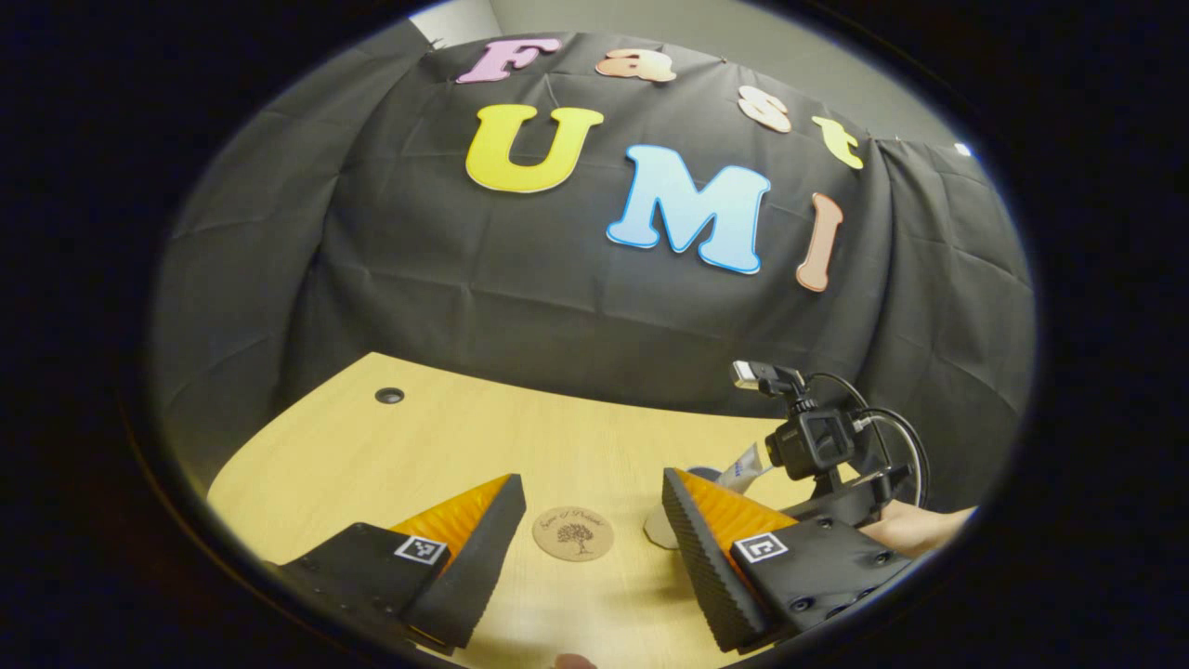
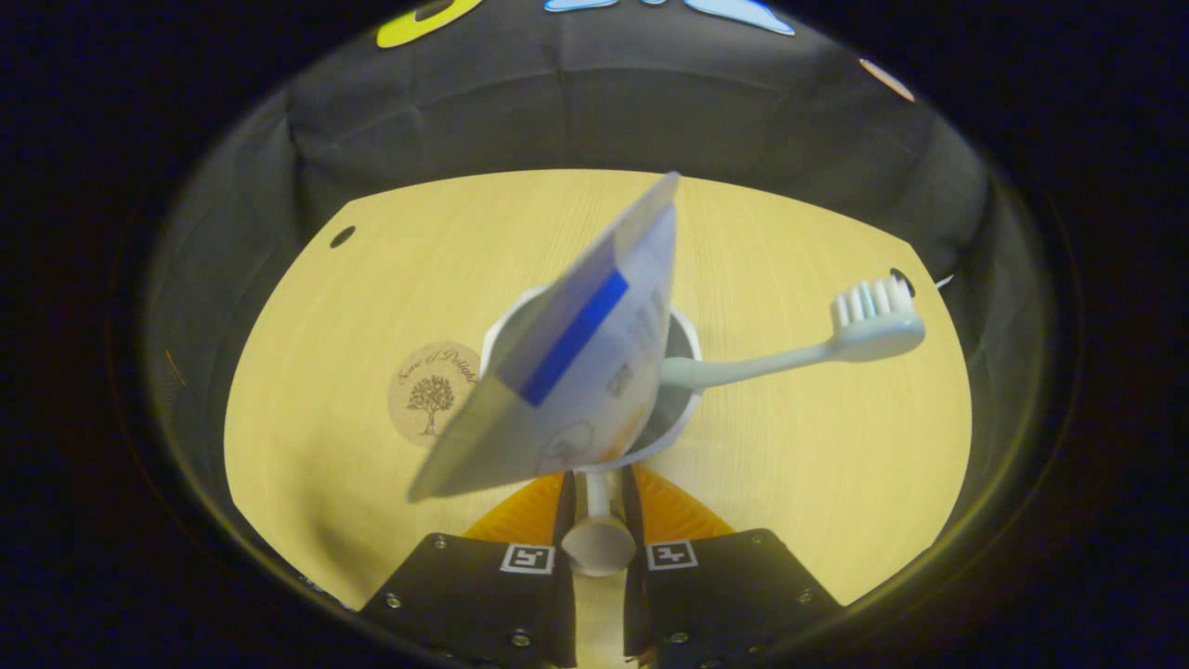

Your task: Put the toothbrush and toothpaste on the desktop into the cup, then pick up the cup and place it on the coaster on the desktop.

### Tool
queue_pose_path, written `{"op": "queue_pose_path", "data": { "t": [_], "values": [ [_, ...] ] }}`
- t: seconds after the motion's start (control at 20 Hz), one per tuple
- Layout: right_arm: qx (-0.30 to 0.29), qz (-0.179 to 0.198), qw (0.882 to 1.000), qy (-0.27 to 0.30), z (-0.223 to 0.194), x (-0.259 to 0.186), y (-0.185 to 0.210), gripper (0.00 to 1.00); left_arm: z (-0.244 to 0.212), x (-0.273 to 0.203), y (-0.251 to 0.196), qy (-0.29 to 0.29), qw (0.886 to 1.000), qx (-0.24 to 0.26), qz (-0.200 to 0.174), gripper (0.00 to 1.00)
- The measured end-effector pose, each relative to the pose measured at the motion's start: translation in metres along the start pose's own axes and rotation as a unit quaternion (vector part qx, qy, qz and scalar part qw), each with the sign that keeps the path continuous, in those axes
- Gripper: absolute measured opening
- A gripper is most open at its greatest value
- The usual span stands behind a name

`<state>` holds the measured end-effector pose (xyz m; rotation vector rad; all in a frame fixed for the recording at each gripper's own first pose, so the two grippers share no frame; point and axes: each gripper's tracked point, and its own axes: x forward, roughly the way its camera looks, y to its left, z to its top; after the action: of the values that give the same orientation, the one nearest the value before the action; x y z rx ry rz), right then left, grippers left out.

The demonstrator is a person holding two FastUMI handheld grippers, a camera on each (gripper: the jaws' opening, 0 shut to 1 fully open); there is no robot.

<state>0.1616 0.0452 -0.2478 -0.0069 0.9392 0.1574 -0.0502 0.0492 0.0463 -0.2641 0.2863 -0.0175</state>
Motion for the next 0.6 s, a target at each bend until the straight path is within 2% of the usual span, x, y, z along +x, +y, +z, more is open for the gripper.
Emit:
{"op": "queue_pose_path", "data": {
  "t": [0.15, 0.2, 0.25, 0.3, 0.4, 0.6],
  "values": [
    [-0.014, 0.009, 1.0, -0.004, 0.002, -0.007, 0.015, 0.21, 0.001, -0.008, 0.006, -0.003, 1.0, 0.0, 0.005, 0.99],
    [-0.018, 0.012, 1.0, -0.005, 0.002, -0.007, 0.022, 0.21, 0.002, -0.011, 0.008, -0.003, 1.0, 0.0, 0.007, 0.96],
    [-0.021, 0.015, 1.0, -0.006, 0.003, -0.007, 0.029, 0.21, 0.003, -0.013, 0.012, -0.005, 1.0, 0.0, 0.01, 0.99],
    [-0.023, 0.019, 1.0, -0.007, 0.004, -0.006, 0.036, 0.21, 0.003, -0.017, 0.015, -0.006, 1.0, -0.001, 0.013, 0.96],
    [-0.027, 0.027, 0.999, -0.007, 0.006, -0.005, 0.049, 0.21, 0.004, -0.023, 0.023, -0.006, 1.0, -0.005, 0.019, 0.99],
    [-0.039, 0.039, 0.998, -0.002, 0.01, 0.0, 0.074, 0.21, 0.001, -0.033, 0.036, -0.005, 0.999, -0.011, 0.031, 0.99]
  ]
}}
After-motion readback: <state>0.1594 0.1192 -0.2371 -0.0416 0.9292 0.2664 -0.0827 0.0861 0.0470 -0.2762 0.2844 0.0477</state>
